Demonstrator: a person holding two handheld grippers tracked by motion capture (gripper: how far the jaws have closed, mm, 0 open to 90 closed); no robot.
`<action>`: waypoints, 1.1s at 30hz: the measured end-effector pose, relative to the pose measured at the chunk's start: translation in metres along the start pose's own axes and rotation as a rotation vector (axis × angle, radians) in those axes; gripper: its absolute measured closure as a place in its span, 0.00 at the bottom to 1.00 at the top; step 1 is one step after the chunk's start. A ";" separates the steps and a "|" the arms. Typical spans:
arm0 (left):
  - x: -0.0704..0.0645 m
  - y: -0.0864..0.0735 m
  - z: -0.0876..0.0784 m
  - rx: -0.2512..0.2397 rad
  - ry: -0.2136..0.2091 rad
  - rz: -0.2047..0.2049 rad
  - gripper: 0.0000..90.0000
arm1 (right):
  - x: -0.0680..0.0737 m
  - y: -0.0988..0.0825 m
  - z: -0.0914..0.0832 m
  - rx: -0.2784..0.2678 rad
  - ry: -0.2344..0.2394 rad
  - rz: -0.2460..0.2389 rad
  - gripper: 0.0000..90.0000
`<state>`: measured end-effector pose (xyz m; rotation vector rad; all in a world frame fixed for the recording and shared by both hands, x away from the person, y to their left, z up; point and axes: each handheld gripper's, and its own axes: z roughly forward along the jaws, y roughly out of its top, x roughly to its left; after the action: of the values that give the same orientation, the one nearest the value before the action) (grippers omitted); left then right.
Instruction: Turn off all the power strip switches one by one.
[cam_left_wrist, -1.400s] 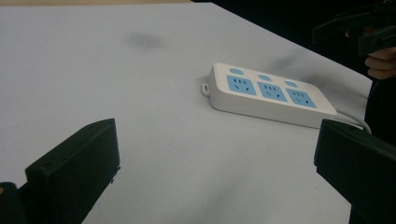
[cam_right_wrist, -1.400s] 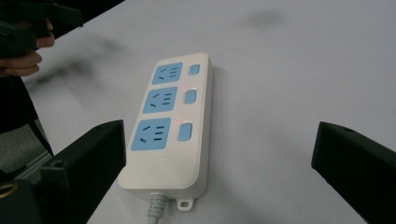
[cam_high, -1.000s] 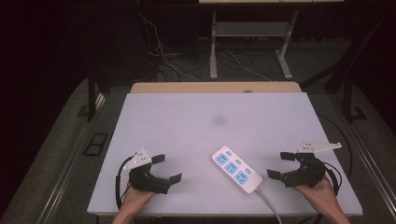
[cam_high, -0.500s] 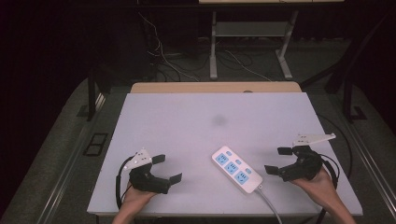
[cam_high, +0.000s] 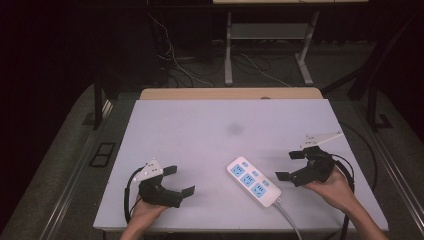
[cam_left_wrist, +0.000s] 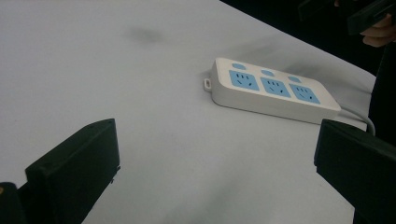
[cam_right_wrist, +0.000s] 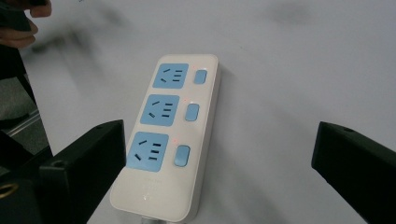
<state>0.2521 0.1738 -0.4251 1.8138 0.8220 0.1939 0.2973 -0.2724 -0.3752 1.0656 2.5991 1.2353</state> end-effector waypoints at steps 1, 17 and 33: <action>0.000 0.000 0.000 0.001 0.000 0.000 0.00 | 0.000 0.001 0.001 0.007 0.000 -0.003 0.03; 0.000 0.000 0.000 0.007 0.000 0.001 0.00 | 0.000 0.016 0.024 0.108 0.038 -0.054 0.03; 0.000 -0.001 0.001 0.014 0.007 0.016 0.00 | 0.014 0.021 0.042 0.241 0.063 -0.176 0.21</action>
<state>0.2519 0.1732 -0.4258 1.8343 0.8162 0.2053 0.3126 -0.2272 -0.3852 0.8175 2.8737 0.9523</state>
